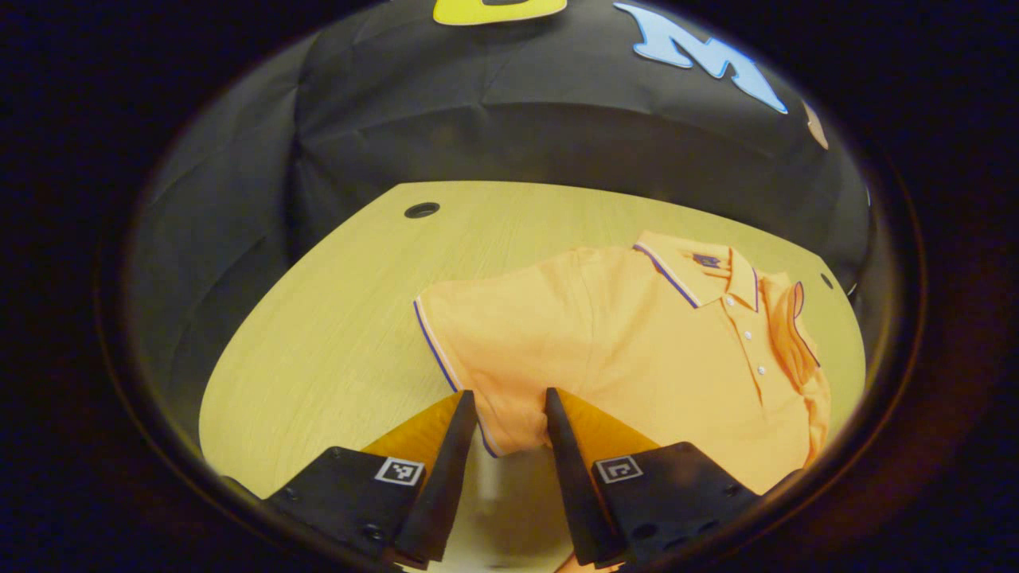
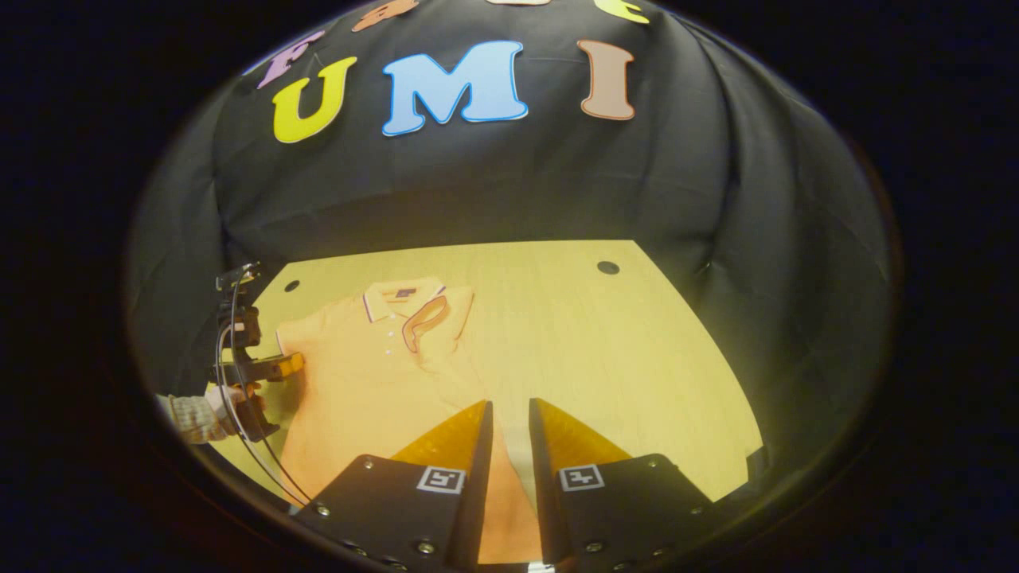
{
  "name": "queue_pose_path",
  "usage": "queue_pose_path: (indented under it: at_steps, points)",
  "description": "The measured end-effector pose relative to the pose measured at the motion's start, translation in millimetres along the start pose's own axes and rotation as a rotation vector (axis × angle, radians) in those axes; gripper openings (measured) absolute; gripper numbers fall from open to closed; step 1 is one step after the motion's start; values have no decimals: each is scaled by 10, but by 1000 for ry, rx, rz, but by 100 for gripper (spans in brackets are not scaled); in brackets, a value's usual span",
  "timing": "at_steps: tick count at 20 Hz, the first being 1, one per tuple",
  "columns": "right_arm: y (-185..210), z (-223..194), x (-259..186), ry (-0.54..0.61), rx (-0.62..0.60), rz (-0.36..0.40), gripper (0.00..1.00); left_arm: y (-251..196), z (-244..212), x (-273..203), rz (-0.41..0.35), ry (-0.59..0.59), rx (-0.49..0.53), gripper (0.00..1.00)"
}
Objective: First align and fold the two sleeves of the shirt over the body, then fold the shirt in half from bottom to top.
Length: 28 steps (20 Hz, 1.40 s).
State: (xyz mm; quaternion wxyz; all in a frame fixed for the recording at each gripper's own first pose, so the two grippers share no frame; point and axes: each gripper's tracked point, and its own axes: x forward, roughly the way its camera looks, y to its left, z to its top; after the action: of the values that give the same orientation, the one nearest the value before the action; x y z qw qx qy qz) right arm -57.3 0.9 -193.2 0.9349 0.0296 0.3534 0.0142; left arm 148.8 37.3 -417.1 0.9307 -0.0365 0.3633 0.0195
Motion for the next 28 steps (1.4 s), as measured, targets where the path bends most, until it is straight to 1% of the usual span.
queue_pose_path:
  at_steps: [1,2,3,4,5,6,10,12,14,15,16,19,23,28]
  points:
    - [13,-14,18,2,2,2,29,-3,-2,8,3,-2,-7,43]
    - [17,-14,16,6,4,5,29,12,14,12,2,-7,-12,38]
    - [21,-35,14,7,6,6,29,0,17,1,2,-10,-15,27]
    - [20,-35,9,7,6,6,28,-15,19,-7,7,-4,-10,20]
    - [19,-45,10,7,6,6,28,2,11,9,13,-5,1,15]
    - [23,-47,11,9,7,7,28,-9,34,6,21,-2,15,7]
    - [15,-84,8,15,14,7,29,-76,92,-10,23,4,78,7]
    - [16,-101,-1,19,21,9,28,-160,247,-58,13,-34,118,7]
    - [14,-113,13,22,27,12,28,-313,427,-142,-14,-81,169,7]
    - [24,-122,23,24,29,14,27,-416,509,-176,-31,-102,197,7]
    - [28,-128,26,26,29,16,28,-549,584,-210,-52,-122,224,7]
    - [31,-140,25,25,35,20,28,-954,724,-293,-115,-167,294,7]
    - [0,-176,13,24,49,17,28,-1493,734,-392,-190,-188,359,7]
    - [-149,-282,-46,32,86,-4,29,-1965,491,-449,-260,-159,461,7]
